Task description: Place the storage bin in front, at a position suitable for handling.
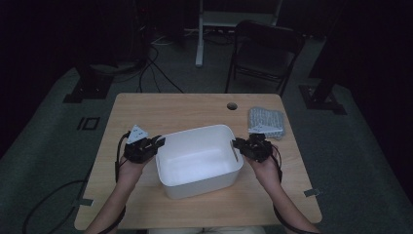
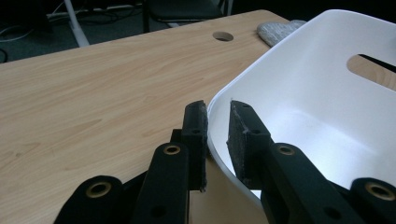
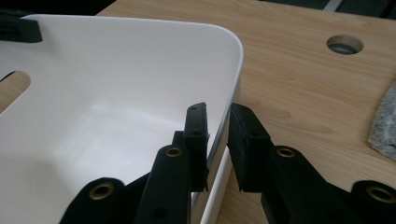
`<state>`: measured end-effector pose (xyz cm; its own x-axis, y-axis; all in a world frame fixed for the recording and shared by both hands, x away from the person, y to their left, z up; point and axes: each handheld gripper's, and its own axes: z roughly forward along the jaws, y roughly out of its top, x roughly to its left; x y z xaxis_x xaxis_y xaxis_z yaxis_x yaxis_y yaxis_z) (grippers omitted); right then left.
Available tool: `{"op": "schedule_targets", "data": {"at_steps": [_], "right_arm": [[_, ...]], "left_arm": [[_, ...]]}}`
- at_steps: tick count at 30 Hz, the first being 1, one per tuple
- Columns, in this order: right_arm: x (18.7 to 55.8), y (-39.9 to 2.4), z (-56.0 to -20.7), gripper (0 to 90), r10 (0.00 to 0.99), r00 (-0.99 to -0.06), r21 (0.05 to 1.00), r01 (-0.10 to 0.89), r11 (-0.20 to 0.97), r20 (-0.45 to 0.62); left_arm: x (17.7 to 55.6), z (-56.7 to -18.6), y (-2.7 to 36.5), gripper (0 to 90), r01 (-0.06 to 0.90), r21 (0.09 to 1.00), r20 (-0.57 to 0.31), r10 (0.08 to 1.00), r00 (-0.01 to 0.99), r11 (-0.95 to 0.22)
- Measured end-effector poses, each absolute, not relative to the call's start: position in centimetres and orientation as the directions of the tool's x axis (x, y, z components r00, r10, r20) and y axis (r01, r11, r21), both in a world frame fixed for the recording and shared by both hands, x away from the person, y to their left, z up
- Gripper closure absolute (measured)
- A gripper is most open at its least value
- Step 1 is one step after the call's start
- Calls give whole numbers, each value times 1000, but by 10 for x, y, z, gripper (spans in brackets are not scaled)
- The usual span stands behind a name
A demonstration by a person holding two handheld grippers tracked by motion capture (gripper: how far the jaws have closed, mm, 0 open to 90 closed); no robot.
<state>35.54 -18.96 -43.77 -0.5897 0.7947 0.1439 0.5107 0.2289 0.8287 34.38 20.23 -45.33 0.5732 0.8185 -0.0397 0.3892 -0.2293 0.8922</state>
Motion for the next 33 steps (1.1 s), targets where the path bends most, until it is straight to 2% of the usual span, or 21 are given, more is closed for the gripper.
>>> {"op": "schedule_targets", "data": {"at_steps": [16, 33], "right_arm": [[390, -171, -434, 856, 804, -580, 813, 527, 246, 132], [408, -161, -431, 879, 807, -575, 807, 537, 247, 135]], "left_arm": [[322, -456, 204, 738, 384, 900, -29, 852, 523, -205], [314, -455, 197, 733, 401, 896, -9, 894, 448, -192]]}}
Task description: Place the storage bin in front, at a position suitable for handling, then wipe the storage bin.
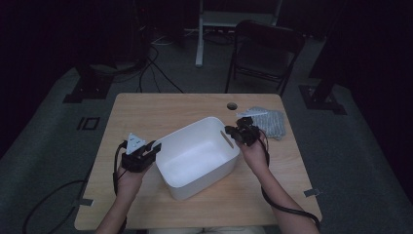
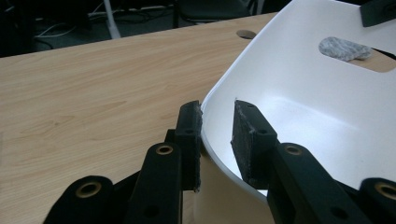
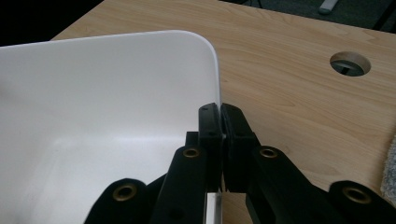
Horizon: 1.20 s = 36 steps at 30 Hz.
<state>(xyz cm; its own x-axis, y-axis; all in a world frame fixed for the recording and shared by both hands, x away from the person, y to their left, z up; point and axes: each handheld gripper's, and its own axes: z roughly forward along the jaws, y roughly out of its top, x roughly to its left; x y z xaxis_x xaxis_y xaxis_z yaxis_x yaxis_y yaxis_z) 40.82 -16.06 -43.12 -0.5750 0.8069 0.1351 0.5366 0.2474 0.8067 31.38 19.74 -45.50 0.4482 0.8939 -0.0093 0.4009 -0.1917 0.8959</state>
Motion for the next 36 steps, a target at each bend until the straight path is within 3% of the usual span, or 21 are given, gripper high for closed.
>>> {"op": "schedule_targets", "data": {"at_steps": [14, 15, 24, 36], "right_arm": [[399, -173, -432, 846, 776, -605, 819, 529, 223, 180], [395, -176, -430, 813, 768, -614, 822, 523, 224, 181], [385, -189, -425, 784, 759, -625, 838, 502, 213, 182], [381, -202, -427, 640, 741, -640, 841, 501, 203, 203]], "left_arm": [[315, -455, 189, 801, 404, 895, 23, 925, 379, -188], [315, -455, 189, 803, 401, 896, 29, 926, 377, -191], [316, -455, 189, 802, 400, 897, 28, 926, 376, -190], [317, -455, 188, 802, 398, 896, 36, 926, 376, -197]]}}
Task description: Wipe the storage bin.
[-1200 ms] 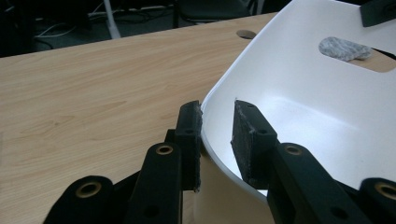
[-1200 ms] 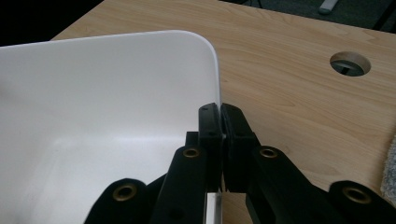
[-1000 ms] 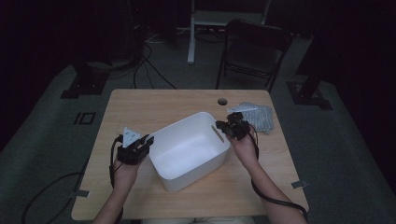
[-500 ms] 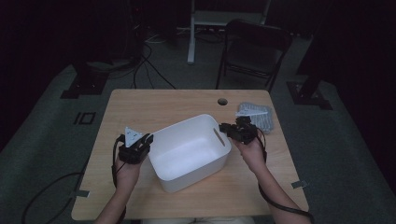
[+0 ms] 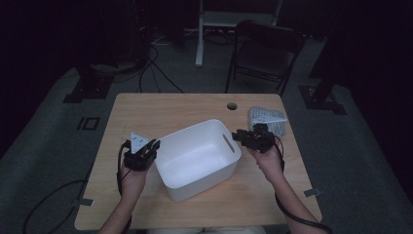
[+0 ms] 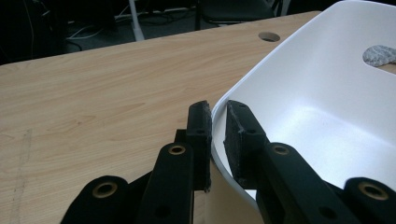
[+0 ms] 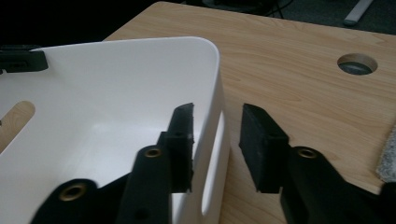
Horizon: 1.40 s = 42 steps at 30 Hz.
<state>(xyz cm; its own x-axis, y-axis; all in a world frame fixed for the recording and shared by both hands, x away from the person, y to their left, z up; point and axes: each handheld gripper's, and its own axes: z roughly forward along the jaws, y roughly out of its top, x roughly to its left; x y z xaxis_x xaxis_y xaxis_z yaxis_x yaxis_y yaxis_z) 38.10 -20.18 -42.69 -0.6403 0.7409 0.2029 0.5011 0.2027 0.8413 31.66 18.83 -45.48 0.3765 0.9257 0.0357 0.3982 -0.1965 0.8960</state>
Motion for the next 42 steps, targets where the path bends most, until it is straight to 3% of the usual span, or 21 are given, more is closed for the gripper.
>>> {"op": "schedule_targets", "data": {"at_steps": [15, 26, 29, 42], "right_arm": [[389, -235, -425, 543, 779, -596, 863, 481, 153, 194], [420, -270, -438, 507, 848, -505, 863, 490, 125, 164], [433, -279, -442, 453, 871, -462, 858, 503, 102, 168], [473, -298, -469, 379, 927, -336, 829, 556, 53, 166]], "left_arm": [[319, -455, 188, 803, 398, 897, 33, 926, 377, -194], [319, -455, 189, 802, 401, 896, 28, 924, 381, -192], [319, -455, 189, 802, 401, 896, 26, 924, 381, -190], [320, -455, 189, 802, 401, 896, 24, 924, 382, -189]]}}
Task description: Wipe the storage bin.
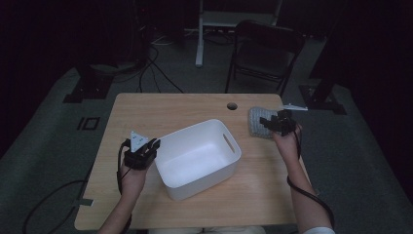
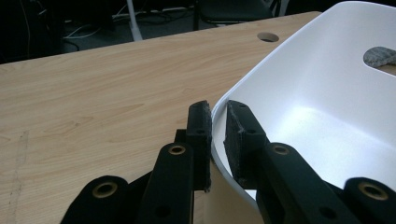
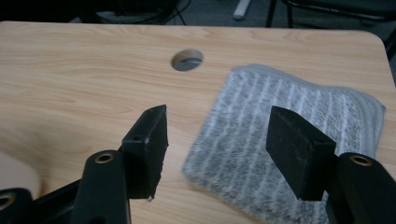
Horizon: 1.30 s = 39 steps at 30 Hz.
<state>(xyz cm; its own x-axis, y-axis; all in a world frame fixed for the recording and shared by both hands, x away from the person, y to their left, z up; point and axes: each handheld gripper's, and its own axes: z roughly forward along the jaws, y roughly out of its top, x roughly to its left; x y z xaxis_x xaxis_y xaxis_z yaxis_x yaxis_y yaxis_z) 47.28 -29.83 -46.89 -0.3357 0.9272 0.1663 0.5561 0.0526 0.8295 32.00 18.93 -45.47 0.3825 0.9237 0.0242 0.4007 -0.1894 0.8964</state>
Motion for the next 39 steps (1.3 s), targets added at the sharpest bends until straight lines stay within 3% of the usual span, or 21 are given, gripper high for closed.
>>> {"op": "schedule_targets", "data": {"at_steps": [19, 33, 39], "right_arm": [[508, -304, -516, 284, 968, -212, 768, 640, 34, 135], [515, -292, -542, 190, 979, -194, 727, 681, 87, 65], [515, -287, -544, 225, 975, -222, 715, 683, 151, 6]], "left_arm": [[321, -454, 190, 802, 402, 895, 25, 923, 385, -192], [324, -454, 190, 802, 404, 895, 22, 921, 389, -192], [324, -454, 191, 802, 399, 895, 24, 916, 401, -199]]}}
